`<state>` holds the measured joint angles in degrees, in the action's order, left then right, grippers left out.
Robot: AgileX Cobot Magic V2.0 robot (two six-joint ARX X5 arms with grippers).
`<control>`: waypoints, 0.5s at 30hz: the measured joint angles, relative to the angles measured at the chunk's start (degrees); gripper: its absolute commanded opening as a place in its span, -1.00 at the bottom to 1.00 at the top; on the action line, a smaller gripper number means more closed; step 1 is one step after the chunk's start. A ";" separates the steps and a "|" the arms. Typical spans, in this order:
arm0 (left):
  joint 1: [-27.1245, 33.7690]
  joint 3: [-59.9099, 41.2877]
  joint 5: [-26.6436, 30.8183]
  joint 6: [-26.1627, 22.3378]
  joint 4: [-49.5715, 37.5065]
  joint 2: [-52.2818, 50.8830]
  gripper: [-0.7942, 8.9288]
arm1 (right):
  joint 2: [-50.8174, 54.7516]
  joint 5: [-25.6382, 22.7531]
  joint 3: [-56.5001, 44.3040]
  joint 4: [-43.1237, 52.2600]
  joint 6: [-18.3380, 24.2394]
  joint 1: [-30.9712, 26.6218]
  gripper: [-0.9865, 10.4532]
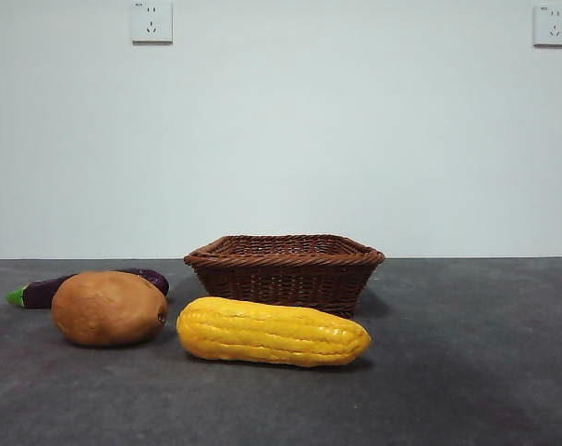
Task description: Help me put the vegetables on the table into the basket
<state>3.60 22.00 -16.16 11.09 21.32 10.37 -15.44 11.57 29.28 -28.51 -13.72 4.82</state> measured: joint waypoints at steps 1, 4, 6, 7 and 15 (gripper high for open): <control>0.00 1.90 -0.68 0.09 1.20 1.22 -0.85 | -1.66 1.14 2.25 -1.68 0.55 0.00 -0.84; 0.00 7.43 -5.05 -0.48 5.88 5.20 -0.85 | -6.14 5.05 8.72 -6.25 2.23 0.00 -0.84; 0.00 10.91 -8.46 -1.64 9.25 8.13 -0.85 | -9.01 7.06 12.92 -9.81 3.50 0.00 -0.84; -0.02 12.79 -10.03 -2.29 11.02 9.75 -0.85 | -10.47 7.91 15.12 -11.85 4.33 0.00 -0.84; -1.03 25.40 -14.32 -8.02 22.47 19.37 -0.85 | -19.06 9.49 27.80 -24.96 11.91 0.00 -0.84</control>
<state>2.57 47.40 -30.48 3.07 43.79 29.74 -34.50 21.06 57.08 -53.47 -1.80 4.82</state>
